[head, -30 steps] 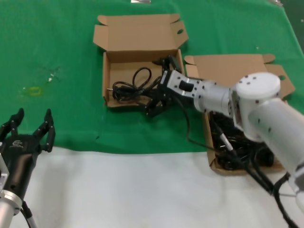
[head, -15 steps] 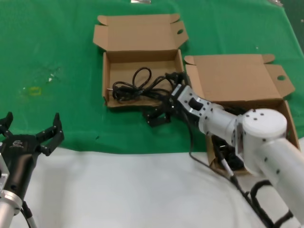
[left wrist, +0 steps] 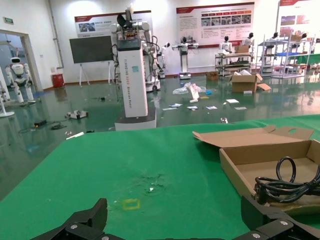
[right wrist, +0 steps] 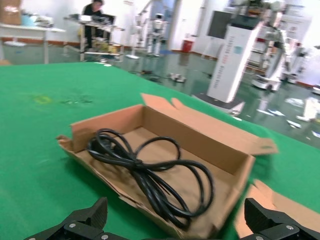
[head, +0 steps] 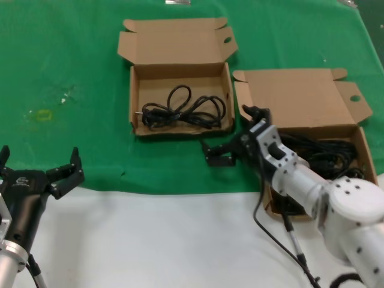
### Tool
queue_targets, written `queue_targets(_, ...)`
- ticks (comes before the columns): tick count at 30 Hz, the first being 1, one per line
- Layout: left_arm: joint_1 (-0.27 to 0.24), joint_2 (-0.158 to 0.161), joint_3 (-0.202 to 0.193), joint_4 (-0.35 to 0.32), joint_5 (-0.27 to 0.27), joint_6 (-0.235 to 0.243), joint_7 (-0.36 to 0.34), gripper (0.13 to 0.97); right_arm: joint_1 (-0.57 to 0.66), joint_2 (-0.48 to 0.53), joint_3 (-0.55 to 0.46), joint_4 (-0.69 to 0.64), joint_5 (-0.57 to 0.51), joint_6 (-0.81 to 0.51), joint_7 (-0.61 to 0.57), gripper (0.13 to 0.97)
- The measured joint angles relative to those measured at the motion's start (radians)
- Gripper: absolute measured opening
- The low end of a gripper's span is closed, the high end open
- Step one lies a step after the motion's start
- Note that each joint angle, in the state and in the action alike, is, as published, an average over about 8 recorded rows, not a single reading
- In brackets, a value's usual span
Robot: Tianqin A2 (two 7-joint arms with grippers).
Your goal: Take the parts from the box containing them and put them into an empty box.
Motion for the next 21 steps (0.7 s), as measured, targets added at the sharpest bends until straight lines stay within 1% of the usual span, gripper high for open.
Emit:
queue_targets(5, 0.0, 0.0, 0.0, 0.0, 0.0, 0.0, 0.0, 0.92, -0.09, 0.018, 0.049, 0.104, -0.01, 0.046, 0.058, 0.966)
queue_targets(14, 0.0, 0.0, 0.0, 0.0, 0.0, 0.0, 0.0, 0.965, -0.249, 0.051, 0.134, 0.286, -0.028, 0.126, 0.16, 0.966)
queue_targets(21, 0.0, 0.0, 0.0, 0.0, 0.0, 0.0, 0.0, 0.965, -0.373, 0.077, 0.201, 0.429, -0.042, 0.189, 0.24, 0.966)
